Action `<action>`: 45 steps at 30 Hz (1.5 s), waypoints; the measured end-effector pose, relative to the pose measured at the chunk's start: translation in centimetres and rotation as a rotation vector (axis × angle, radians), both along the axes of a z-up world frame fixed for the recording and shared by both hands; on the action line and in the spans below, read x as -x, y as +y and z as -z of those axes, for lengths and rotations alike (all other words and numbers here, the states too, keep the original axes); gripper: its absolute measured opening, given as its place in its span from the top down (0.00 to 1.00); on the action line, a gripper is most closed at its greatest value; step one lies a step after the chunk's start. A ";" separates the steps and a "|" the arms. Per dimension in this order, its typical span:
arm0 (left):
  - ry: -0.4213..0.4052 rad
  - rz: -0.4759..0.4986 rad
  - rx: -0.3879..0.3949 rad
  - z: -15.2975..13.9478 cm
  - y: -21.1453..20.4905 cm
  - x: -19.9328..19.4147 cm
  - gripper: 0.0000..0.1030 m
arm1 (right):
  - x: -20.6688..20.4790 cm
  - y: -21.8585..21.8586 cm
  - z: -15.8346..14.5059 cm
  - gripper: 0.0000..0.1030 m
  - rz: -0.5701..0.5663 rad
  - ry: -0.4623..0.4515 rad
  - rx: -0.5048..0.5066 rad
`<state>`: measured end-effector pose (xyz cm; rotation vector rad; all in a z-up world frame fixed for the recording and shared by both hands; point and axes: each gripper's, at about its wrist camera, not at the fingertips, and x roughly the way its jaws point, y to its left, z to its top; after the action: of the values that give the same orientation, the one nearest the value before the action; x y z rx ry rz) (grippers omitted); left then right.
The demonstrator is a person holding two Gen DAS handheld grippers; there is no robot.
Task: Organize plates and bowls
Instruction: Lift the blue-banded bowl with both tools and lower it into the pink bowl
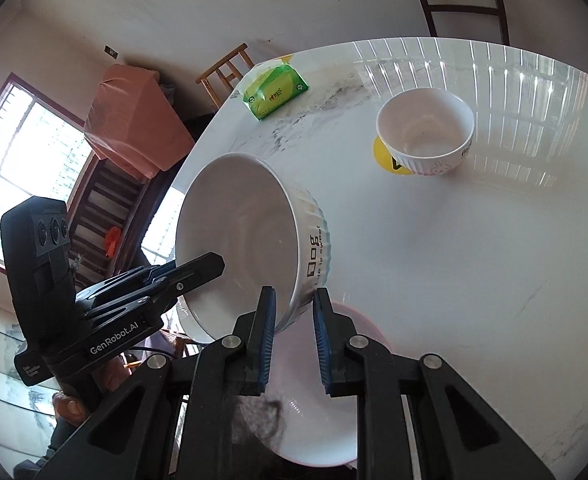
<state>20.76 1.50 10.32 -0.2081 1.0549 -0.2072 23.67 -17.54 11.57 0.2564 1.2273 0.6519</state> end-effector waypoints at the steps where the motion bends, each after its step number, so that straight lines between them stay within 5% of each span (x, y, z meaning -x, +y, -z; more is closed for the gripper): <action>1: 0.005 0.009 0.001 0.0 -0.3 0.7 0.83 | 0.8 -0.4 0.1 0.82 0.001 0.005 -0.001; 17: 0.122 0.100 -0.052 4.1 -3.7 6.3 0.82 | 6.3 -2.7 3.9 0.83 0.008 0.070 0.045; 45: 0.184 0.132 -0.091 6.8 -4.7 5.7 0.78 | 6.1 -2.9 6.2 0.83 0.020 0.118 0.106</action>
<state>15.08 -3.21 3.55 -0.0754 1.2600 -0.2622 17.56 -20.42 5.33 0.2211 1.3664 0.5587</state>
